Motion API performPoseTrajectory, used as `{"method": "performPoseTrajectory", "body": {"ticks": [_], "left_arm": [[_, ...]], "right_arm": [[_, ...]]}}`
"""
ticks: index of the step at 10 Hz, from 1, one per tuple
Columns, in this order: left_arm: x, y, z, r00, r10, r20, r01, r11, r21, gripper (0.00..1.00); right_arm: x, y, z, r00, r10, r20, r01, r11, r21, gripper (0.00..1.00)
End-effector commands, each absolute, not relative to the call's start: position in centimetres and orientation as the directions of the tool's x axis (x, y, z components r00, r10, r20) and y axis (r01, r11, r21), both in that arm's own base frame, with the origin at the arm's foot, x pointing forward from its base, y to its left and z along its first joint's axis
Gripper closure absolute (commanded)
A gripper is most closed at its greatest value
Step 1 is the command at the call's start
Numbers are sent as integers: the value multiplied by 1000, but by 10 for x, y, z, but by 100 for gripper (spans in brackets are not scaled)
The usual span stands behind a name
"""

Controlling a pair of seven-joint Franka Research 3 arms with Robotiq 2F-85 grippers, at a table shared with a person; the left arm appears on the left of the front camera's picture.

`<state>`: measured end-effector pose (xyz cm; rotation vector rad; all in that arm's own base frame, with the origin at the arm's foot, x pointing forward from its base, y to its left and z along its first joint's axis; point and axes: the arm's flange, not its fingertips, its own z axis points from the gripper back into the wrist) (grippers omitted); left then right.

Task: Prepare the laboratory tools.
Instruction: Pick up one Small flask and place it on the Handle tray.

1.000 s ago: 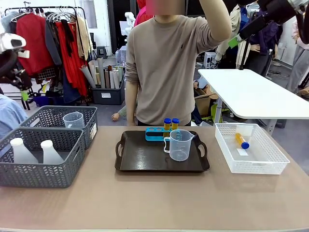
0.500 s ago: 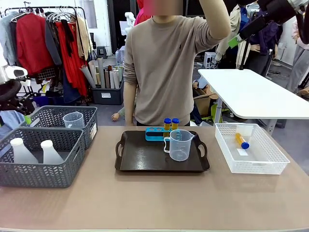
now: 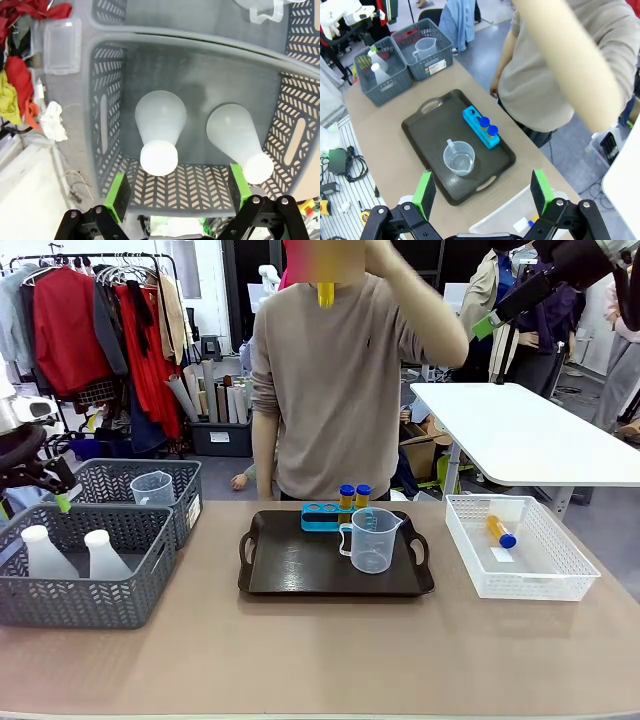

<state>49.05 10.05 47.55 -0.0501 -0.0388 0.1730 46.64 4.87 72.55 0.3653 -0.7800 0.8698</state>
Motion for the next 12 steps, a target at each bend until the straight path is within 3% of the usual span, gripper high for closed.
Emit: {"method": "performPoseTrajectory", "body": {"ticks": [1, 12], "left_arm": [[478, 99, 470, 977, 207, 51, -203, 976, -75, 0], [469, 108, 427, 956, 287, 54, -286, 958, -31, 0]], "right_arm": [[465, 50, 726, 394, 541, 743, -796, 605, -18, 0], [465, 50, 726, 394, 541, 743, -796, 605, -18, 0]]}}
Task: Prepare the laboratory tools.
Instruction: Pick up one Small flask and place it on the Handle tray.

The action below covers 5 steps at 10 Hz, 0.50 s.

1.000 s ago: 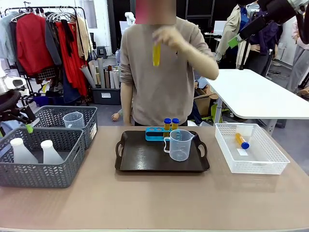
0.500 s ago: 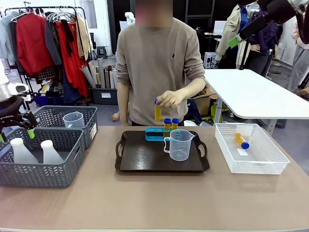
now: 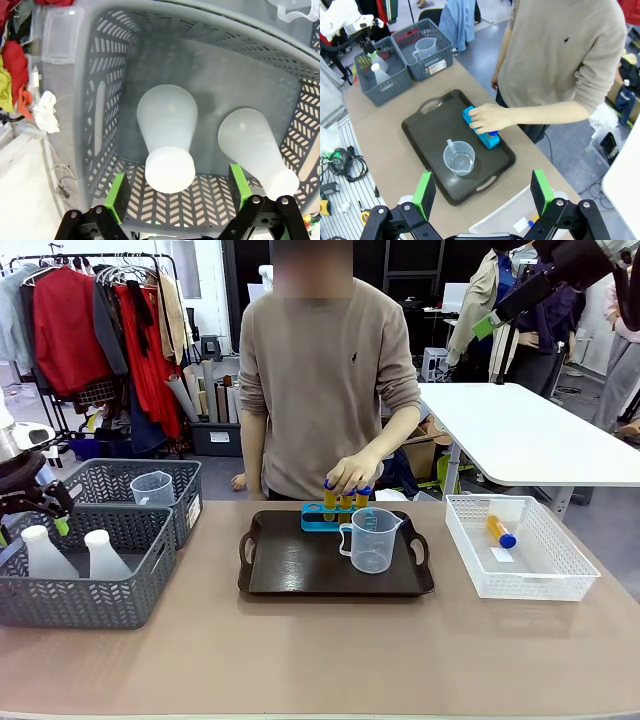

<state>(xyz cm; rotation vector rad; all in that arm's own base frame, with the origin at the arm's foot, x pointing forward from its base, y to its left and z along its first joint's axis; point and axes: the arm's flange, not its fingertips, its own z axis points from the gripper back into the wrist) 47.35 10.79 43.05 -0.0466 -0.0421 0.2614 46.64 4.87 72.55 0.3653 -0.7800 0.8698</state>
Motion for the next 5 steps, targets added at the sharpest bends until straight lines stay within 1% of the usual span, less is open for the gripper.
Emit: {"method": "performPoseTrajectory", "body": {"ticks": [1, 3, 4, 5], "left_arm": [[469, 112, 427, 957, 286, 55, -286, 958, -20, 0], [473, 112, 425, 957, 285, 62, -285, 959, -12, 0], [474, 114, 425, 960, 270, 76, -271, 962, 8, 7], [476, 115, 425, 956, 286, 72, -287, 958, 9, 25]], "right_arm": [[465, 50, 726, 394, 541, 743, -796, 605, -18, 0], [465, 50, 726, 394, 541, 743, -796, 605, -18, 0], [465, 50, 726, 394, 541, 743, -796, 605, -18, 0], [465, 50, 726, 394, 541, 743, -796, 605, -18, 0]]}}
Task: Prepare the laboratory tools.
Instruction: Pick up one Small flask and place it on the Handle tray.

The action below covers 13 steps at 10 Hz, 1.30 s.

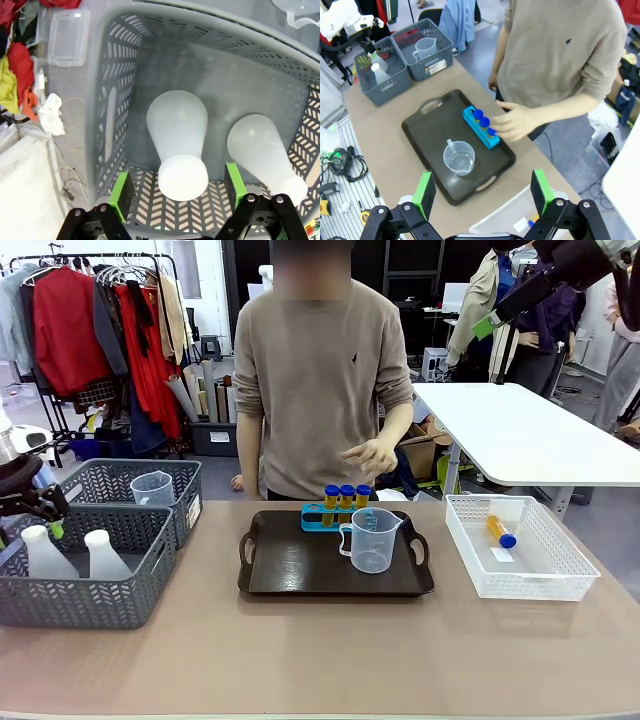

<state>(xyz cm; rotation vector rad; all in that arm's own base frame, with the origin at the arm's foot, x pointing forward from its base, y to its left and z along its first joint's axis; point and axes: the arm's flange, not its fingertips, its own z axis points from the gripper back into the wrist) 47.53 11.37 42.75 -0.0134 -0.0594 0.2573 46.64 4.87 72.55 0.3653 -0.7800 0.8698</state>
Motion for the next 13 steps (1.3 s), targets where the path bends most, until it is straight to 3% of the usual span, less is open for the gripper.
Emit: {"method": "performPoseTrajectory", "body": {"ticks": [1, 4, 10, 13], "left_arm": [[476, 115, 427, 956, 283, 75, -285, 958, 15, 44], [477, 116, 426, 957, 283, 66, -284, 959, 17, 99], [480, 114, 424, 957, 285, 52, -286, 958, 16, 100], [487, 106, 456, 954, 298, 24, -299, 954, 36, 100]], "right_arm": [[465, 50, 726, 394, 541, 743, -796, 605, -18, 0], [465, 50, 726, 394, 541, 743, -796, 605, -18, 0], [465, 50, 726, 394, 541, 743, -796, 605, -18, 0], [465, 50, 726, 394, 541, 743, -796, 605, -18, 0]]}}
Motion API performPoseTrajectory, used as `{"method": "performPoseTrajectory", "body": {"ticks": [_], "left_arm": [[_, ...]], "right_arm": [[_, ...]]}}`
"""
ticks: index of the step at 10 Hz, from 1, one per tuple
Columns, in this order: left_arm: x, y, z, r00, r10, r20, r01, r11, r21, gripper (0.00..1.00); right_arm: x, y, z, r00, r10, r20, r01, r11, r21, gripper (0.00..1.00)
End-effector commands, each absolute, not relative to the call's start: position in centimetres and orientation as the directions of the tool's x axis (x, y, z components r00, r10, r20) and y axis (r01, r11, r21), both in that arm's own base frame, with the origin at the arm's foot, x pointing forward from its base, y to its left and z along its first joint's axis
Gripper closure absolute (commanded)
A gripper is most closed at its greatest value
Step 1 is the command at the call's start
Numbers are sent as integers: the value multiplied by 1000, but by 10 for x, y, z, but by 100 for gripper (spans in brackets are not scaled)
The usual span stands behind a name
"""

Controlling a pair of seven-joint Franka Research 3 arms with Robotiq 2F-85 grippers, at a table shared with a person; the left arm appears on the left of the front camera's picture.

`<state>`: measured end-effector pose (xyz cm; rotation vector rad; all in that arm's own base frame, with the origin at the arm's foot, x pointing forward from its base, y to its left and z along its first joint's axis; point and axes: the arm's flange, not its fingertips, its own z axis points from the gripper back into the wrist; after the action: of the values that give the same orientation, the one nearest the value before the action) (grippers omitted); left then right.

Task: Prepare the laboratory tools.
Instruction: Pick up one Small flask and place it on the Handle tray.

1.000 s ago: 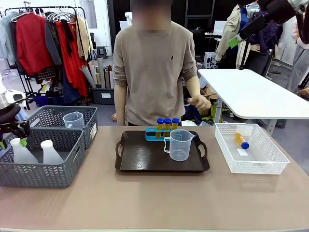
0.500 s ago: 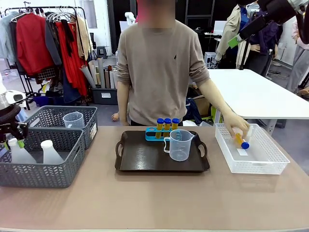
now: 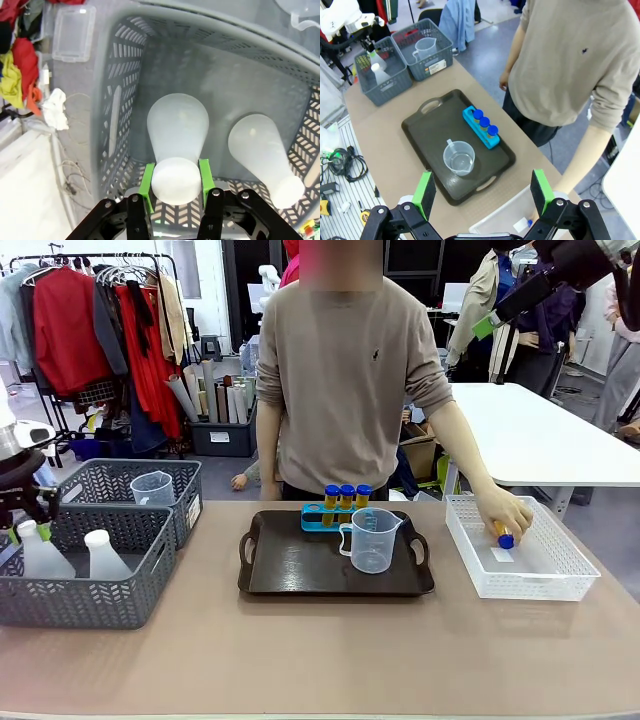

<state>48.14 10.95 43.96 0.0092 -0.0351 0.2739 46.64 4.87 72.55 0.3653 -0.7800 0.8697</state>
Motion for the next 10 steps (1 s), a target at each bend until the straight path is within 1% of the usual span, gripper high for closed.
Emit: {"method": "performPoseTrajectory", "body": {"ticks": [1, 2, 4, 5, 6, 8, 9, 10], "left_arm": [[487, 102, 478, 956, 291, 41, -293, 955, 47, 100], [489, 96, 502, 944, 330, 29, -331, 941, 63, 100], [489, 82, 561, 954, 300, 29, -301, 951, 72, 100], [489, 72, 588, 951, 303, 58, -307, 948, 83, 100], [489, 62, 615, 949, 309, 57, -313, 944, 105, 100], [490, 34, 662, 941, 319, 115, -333, 934, 131, 100], [487, 23, 688, 942, 283, 180, -308, 942, 132, 100], [479, 11, 715, 947, 240, 214, -271, 954, 128, 100]], "right_arm": [[465, 50, 726, 394, 541, 743, -796, 605, -18, 0], [465, 50, 726, 394, 541, 743, -796, 605, -18, 0], [465, 50, 726, 394, 541, 743, -796, 605, -18, 0], [465, 50, 726, 394, 541, 743, -796, 605, -18, 0], [465, 50, 726, 394, 541, 743, -796, 605, -18, 0], [465, 50, 726, 394, 541, 743, -796, 605, -18, 0], [465, 50, 726, 394, 541, 743, -796, 605, -18, 0], [465, 50, 726, 394, 541, 743, -796, 605, -18, 0]]}}
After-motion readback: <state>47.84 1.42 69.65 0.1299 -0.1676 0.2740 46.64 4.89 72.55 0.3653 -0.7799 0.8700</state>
